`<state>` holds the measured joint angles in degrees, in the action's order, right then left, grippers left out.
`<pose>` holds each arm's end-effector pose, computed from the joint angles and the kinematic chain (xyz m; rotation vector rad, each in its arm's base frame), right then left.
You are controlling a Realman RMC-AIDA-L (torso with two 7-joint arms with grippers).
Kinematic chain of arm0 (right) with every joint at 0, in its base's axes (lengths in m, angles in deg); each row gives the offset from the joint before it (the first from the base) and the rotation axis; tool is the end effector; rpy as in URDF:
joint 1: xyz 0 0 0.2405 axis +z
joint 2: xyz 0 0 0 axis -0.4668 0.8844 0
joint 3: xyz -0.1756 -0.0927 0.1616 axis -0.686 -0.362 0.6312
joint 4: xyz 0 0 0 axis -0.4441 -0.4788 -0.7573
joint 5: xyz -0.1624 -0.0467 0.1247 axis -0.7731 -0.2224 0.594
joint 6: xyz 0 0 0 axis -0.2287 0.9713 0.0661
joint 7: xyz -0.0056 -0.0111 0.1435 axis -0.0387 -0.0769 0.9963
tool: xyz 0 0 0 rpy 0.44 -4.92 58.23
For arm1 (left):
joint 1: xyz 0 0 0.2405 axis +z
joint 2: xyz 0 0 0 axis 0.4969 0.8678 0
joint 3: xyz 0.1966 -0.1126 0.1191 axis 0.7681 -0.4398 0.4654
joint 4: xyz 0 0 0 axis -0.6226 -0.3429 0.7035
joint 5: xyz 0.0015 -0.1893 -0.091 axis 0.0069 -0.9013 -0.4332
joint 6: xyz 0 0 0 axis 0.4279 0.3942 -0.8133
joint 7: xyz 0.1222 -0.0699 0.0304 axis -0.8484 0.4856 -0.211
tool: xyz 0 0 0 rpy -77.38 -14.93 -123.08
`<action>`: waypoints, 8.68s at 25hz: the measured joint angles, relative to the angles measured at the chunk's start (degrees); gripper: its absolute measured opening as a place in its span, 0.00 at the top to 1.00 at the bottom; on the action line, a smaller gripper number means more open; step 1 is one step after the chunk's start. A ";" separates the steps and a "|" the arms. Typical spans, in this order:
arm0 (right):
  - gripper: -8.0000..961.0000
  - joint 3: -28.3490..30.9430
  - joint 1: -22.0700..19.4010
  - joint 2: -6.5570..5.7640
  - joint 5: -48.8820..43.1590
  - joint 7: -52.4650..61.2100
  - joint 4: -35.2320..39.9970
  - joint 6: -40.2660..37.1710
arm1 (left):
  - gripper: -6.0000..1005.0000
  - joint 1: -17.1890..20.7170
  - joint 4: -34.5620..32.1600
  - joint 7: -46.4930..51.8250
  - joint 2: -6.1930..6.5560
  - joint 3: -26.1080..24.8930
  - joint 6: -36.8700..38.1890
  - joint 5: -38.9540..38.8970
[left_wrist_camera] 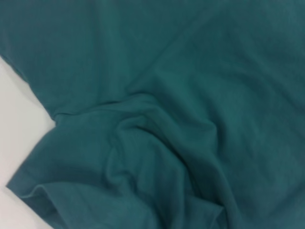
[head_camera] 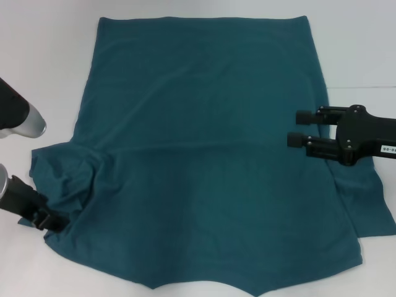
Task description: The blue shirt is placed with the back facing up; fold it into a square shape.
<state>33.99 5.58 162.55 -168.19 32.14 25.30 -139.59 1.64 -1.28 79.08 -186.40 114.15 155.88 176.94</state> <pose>0.2463 0.3634 0.0496 -2.6551 0.4470 0.7894 -0.2538 0.3477 0.0448 -2.4113 -0.8613 0.5626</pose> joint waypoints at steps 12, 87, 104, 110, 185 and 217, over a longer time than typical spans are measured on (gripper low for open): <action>0.39 -0.33 0.16 0.23 -0.05 -0.71 -0.39 1.00 | 0.36 -1.36 4.15 -0.49 0.45 -0.40 -4.17 -0.04; 0.39 1.30 -0.91 1.73 0.40 -0.16 0.00 -1.66 | 0.96 0.09 7.71 1.44 0.18 -1.10 -20.58 0.09; 0.39 1.41 -1.69 1.78 0.40 -0.08 0.00 -1.94 | 0.96 -0.62 2.71 3.38 -0.38 10.27 -22.16 -0.40; 0.39 1.57 -2.05 1.78 0.40 -0.08 -0.04 -1.94 | 0.95 -0.96 2.35 3.74 -0.47 14.23 -22.05 -0.43; 0.39 2.76 -5.66 3.01 0.33 -1.40 0.00 -2.48 | 0.21 -4.76 3.44 19.32 -0.02 13.84 -28.02 -1.70; 0.39 2.13 -4.79 3.94 -0.13 -1.49 -0.35 -0.25 | 0.29 -4.24 12.66 16.63 -0.15 10.45 -24.76 -0.63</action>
<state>36.12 0.78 166.49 -168.32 30.65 24.95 -139.84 -2.59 11.38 95.71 -186.54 124.61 131.12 176.31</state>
